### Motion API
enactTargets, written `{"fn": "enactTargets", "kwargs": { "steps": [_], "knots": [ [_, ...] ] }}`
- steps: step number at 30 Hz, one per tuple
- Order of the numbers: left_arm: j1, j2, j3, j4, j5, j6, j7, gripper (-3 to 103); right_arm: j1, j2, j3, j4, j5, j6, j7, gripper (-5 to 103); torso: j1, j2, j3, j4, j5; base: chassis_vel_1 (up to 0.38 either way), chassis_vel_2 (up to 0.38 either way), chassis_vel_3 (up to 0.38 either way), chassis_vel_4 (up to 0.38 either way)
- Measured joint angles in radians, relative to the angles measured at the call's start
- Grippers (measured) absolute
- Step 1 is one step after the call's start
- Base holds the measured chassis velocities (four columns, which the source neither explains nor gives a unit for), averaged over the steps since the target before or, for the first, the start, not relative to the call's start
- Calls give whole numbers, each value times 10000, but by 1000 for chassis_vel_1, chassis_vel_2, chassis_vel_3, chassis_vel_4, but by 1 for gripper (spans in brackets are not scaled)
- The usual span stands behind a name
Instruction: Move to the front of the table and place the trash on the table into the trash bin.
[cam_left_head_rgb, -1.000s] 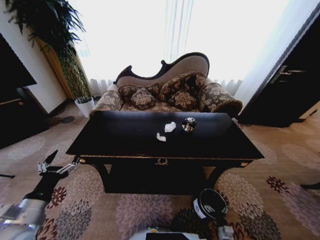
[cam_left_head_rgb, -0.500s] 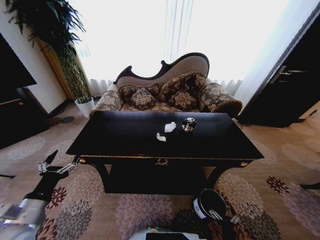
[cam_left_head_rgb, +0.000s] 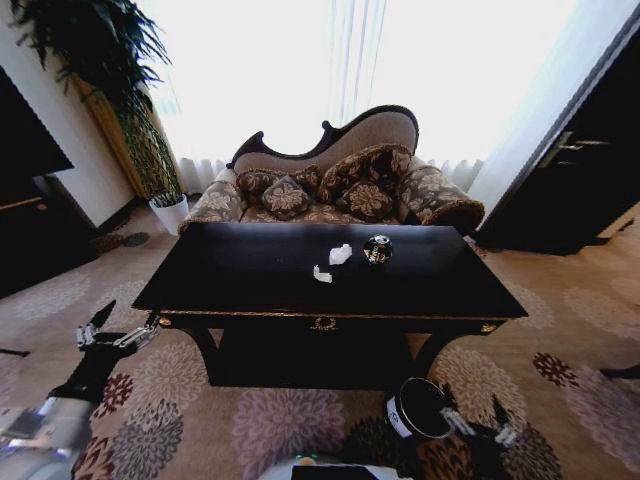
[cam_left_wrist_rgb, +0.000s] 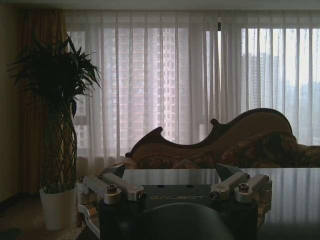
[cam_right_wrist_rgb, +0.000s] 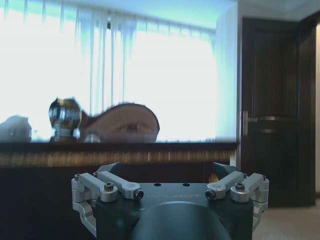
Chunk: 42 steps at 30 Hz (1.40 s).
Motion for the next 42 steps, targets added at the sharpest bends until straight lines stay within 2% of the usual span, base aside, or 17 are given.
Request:
{"fn": "enactTargets", "kwargs": {
  "steps": [7,11,13,14,16,17,20,21,24,25,29,30,33,34,36,37,42],
  "knots": [
    [0,-1,0,0,0,0,1,100,66,-297,307,1523,496,-1006,1,100,1,0,1,0,1,0,0,0,0],
    [0,0,0,0,0,0,0,100,523,-897,423,2054,687,-2005,-55,100,0,0,1,0,1,0,0,0,0],
    [0,0,0,0,0,0,0,100,591,-980,434,2092,715,-2127,-68,100,0,0,1,0,1,0,0,0,0],
    [-1,0,0,0,0,1,0,100,876,-1345,475,2252,895,-2735,-144,100,1,-1,1,2,2,0,0,0,0],
    [-1,0,0,0,1,1,0,100,1218,-1816,479,2427,1197,-3440,-202,100,2,0,1,-1,3,0,0,0,0],
    [-1,0,0,0,1,1,0,100,1218,-1816,479,2427,1197,-3440,-202,100,2,0,1,-1,3,0,0,0,0],
    [-1,0,1,1,0,1,1,100,1849,-2968,283,2588,1685,-4468,-216,100,1,-1,1,0,2,0,0,0,0],
    [-1,0,1,1,0,1,1,100,1849,-2968,283,2588,1685,-4468,-216,100,1,-1,1,0,2,0,0,0,0],
    [-1,1,1,1,0,2,1,100,2608,-4444,37,2518,2202,-5326,-153,100,2,-1,2,1,2,0,0,0,0],
    [-1,1,1,1,0,2,1,100,2608,-4444,37,2518,2202,-5326,-153,100,2,-1,2,1,2,0,0,0,0],
    [-1,1,1,1,0,2,2,100,3393,-5655,-312,2174,2901,-6048,-2,100,3,-2,2,3,3,0,0,0,0],
    [-1,1,1,1,0,2,2,100,3393,-5655,-312,2174,2901,-6048,-2,100,3,-2,2,3,3,0,0,0,0],
    [-1,1,1,1,0,3,2,100,3809,-6472,-488,2024,3934,-6813,-14,100,2,-2,2,0,1,0,0,0,0],
    [-1,1,1,1,0,3,2,100,3809,-6472,-488,2024,3934,-6813,-14,100,2,-2,2,0,1,0,0,0,0],
    [-1,0,1,1,0,2,2,100,4091,-6826,-576,1923,4550,-7228,-8,100,2,-1,1,-1,2,0,0,0,0],
    [-1,0,1,1,0,2,2,100,4091,-6826,-576,1923,4550,-7228,-8,100,2,-1,1,-1,2,0,0,0,0],
    [-1,0,1,1,0,2,1,100,5440,-7995,-1427,1020,5278,-7688,72,100,2,-2,2,2,1,0,0,0,0]
  ]
}}
